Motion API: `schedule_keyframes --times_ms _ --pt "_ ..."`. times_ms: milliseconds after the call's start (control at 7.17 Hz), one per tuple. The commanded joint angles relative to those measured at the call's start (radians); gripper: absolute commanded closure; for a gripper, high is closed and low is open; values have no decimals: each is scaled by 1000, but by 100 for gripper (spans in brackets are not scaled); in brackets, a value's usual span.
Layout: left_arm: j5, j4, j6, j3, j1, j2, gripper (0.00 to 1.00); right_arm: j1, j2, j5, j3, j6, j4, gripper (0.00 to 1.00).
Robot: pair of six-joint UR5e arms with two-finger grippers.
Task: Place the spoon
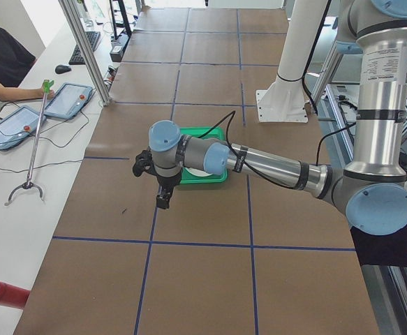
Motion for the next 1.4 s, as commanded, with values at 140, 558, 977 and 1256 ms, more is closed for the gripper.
schedule_keyframes --times_ms 140,558,977,1256 --pt "99 -50 -497 -89 278 -92 0 0 0 0 0 0 0 0" --pt "257 -94 -764 -49 521 -163 0 0 0 0 0 0 0 0" --pt "350 -315 -898 81 632 -154 5 0 0 0 0 0 0 0" --pt "348 -315 -896 98 648 -154 15 0 0 0 0 0 2 0"
